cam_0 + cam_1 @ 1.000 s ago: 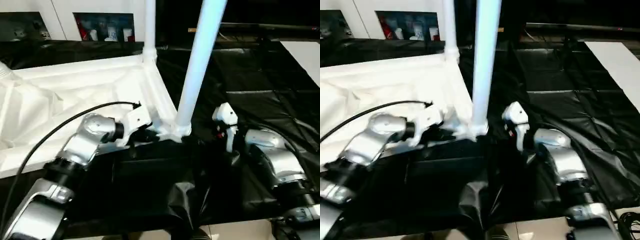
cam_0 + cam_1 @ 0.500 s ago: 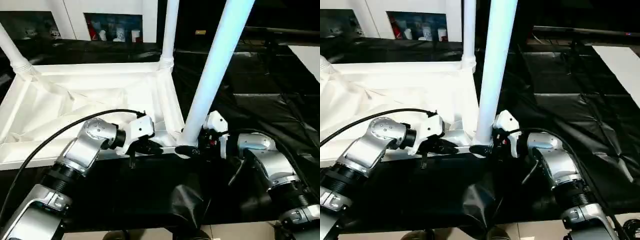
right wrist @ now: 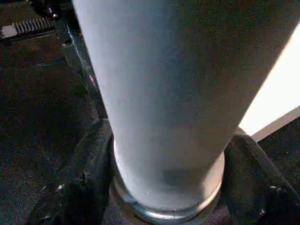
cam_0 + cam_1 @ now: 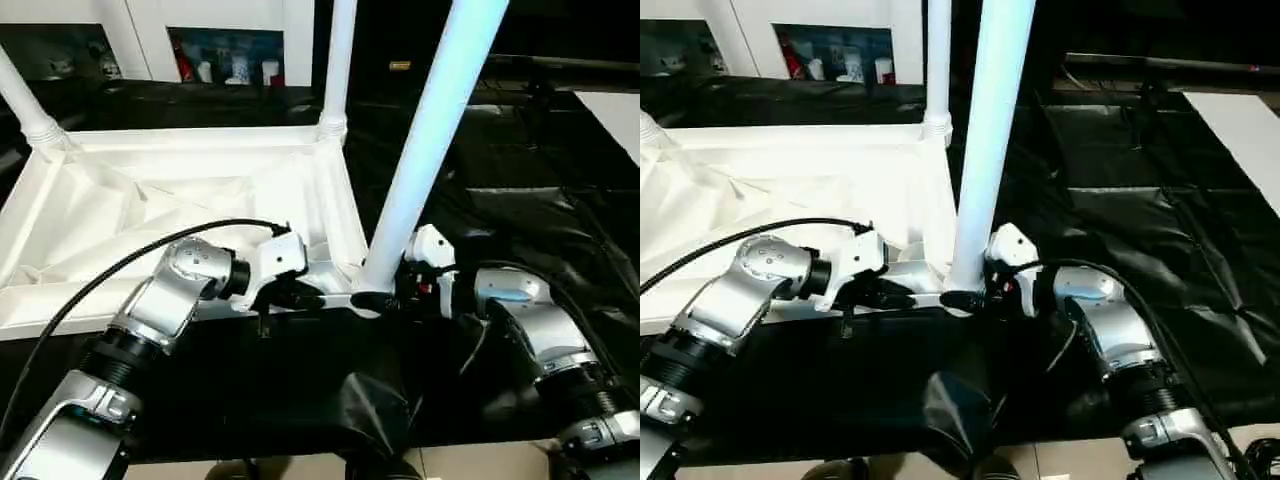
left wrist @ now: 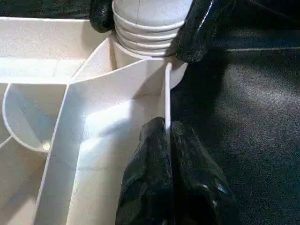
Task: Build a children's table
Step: Rotate leg to tighten
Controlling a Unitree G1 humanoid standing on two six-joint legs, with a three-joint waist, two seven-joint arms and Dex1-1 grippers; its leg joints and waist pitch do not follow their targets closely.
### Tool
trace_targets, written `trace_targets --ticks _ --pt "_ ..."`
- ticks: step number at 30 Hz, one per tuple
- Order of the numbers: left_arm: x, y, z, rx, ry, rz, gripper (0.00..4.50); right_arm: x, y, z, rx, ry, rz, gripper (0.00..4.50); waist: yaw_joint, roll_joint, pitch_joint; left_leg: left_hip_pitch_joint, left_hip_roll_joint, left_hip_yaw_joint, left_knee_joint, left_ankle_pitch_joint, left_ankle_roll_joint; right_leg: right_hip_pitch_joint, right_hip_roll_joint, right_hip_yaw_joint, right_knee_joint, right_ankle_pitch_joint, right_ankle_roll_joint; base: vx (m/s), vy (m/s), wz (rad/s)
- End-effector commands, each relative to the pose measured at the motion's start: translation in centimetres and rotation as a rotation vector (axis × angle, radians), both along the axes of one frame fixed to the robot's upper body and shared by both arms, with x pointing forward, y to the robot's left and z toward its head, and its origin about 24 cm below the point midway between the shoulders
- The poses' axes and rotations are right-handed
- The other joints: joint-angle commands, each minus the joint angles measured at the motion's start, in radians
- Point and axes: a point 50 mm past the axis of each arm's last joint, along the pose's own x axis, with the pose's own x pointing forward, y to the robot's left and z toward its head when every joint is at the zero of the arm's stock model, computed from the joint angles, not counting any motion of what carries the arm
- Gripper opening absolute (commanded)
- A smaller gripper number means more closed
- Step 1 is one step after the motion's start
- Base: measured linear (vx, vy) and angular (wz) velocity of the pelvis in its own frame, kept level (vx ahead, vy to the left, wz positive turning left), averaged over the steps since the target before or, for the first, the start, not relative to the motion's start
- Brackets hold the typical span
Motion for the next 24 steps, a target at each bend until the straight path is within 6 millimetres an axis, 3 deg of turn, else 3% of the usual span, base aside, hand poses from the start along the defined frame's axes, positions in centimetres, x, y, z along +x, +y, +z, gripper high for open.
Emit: trace_targets --ticks 1,3,5,7,8,10,12,14,16,19,22,24 --pt "-0.2 -1.4 -1.4 -0.009 0.028 0.033 0.0 0.0 0.7 -1.8 0.024 0.058 -0.118 2.7 -0.004 -0.004 -0.062 0.005 0.051 -0.016 -0.052 -0.074 0.107 0.059 -0.071 0.042 -0.052 -0.122 -0.275 0.0 0.0 0.0" --pt "0.4 -1.6 -1.8 0.001 0.01 0.106 0.0 0.4 0.9 -2.4 0.031 0.056 -0.221 2.7 -0.008 -0.005 -0.056 0.005 0.049 -0.018 -0.055 -0.125 0.075 0.055 -0.072 0.042 -0.063 -0.22 -0.254 0.0 0.0 0.0" --pt "0.9 -1.8 -2.1 0.009 -0.008 0.171 0.0 0.7 1.1 -2.8 0.047 0.062 -0.311 2.69 -0.01 -0.007 -0.048 0.011 0.047 -0.024 -0.061 -0.208 0.034 0.049 -0.074 0.042 -0.081 -0.403 -0.196 0.0 0.0 0.0" --pt "1.9 -2.5 -2.6 0.023 -0.026 0.303 0.0 1.4 1.8 -3.6 0.083 0.081 -0.544 2.69 -0.015 -0.003 -0.044 0.018 0.048 -0.027 -0.066 -0.261 0.017 0.038 -0.072 0.042 -0.092 -0.492 -0.166 0.0 0.0 0.0" --pt "2.0 -2.5 -2.6 0.023 -0.026 0.307 0.0 1.4 1.8 -3.6 0.083 0.082 -0.553 2.69 -0.018 -0.002 -0.045 0.02 0.049 -0.03 -0.068 -0.278 0.0 0.035 -0.074 0.043 -0.095 -0.521 -0.152 0.0 0.0 0.0" --pt "2.5 -3.0 -3.0 0.036 -0.021 0.387 0.0 1.6 2.5 -4.3 0.102 0.111 -0.704 2.69 -0.022 -0.003 -0.047 0.016 0.047 -0.035 -0.073 -0.283 -0.011 0.037 -0.073 0.041 -0.095 -0.524 -0.135 0.0 0.0 0.0" --pt "2.6 -3.0 -3.0 0.041 -0.021 0.4 0.0 1.6 2.7 -4.3 0.1 0.107 -0.723 2.68 -0.027 0.002 -0.046 0.015 0.048 -0.037 -0.075 -0.3 -0.007 0.037 -0.073 0.04 -0.097 -0.504 -0.133 0.0 0.0 0.0" --pt "3.0 -3.3 -3.3 0.077 -0.026 0.442 0.0 1.7 3.7 -4.5 0.084 0.097 -0.803 2.68 -0.027 0.013 -0.046 0.016 0.048 -0.037 -0.079 -0.303 -0.004 0.035 -0.073 0.041 -0.096 -0.46 -0.14 0.0 0.0 0.0" --pt "3.2 -3.5 -3.4 0.097 -0.032 0.458 0.0 2.0 4.2 -4.3 0.098 0.088 -0.851 2.68 -0.03 0.008 -0.046 0.016 0.046 -0.036 -0.081 -0.32 -0.011 0.034 -0.071 0.041 -0.098 -0.453 -0.142 0.0 0.0 0.0" --pt "3.4 -3.6 -3.3 0.1 -0.045 0.455 0.0 2.2 4.4 -3.6 0.137 0.058 -0.833 2.68 -0.029 0.01 -0.046 0.02 0.047 -0.036 -0.081 -0.342 -0.009 0.031 -0.072 0.043 -0.101 -0.446 -0.139 0.0 0.0 0.0" --pt "3.5 -3.5 -3.1 0.099 -0.066 0.432 0.0 2.1 4.6 -3.0 0.148 0.024 -0.76 3.38 -0.027 0.006 -0.048 0.013 0.048 -0.034 -0.081 -0.319 0.008 0.038 -0.073 0.045 -0.095 -0.396 -0.149 0.0 0.0 0.0" --pt "3.3 -3.2 -2.9 0.097 -0.07 0.414 0.0 2.0 4.3 -2.5 0.167 0.009 -0.698 3.43 -0.025 0.003 -0.048 0.013 0.049 -0.031 -0.079 -0.305 0.019 0.038 -0.074 0.047 -0.094 -0.385 -0.159 0.0 0.0 0.0"
